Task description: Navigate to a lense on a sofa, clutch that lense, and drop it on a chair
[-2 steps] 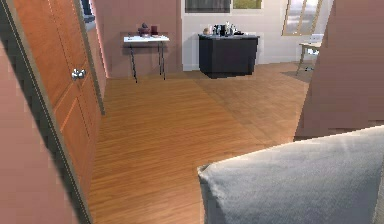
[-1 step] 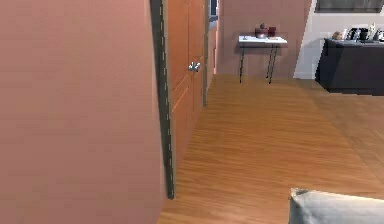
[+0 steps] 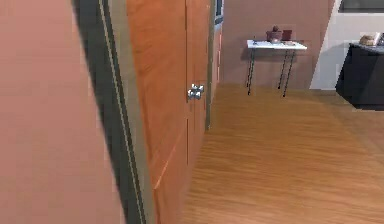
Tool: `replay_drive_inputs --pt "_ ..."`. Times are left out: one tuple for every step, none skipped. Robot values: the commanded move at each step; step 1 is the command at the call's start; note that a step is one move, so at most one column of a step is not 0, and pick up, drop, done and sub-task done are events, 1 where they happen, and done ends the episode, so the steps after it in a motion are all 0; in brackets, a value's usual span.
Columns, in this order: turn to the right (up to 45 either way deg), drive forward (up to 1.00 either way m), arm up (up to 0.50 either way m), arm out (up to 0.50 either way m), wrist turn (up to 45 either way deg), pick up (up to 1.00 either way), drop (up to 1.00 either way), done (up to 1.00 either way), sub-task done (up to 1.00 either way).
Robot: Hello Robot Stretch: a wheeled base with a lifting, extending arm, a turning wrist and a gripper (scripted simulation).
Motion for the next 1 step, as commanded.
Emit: replay_drive_inputs --pt "45.0 0.0 0.0 0.0 0.0 0.0 0.0 0.0 0.0"
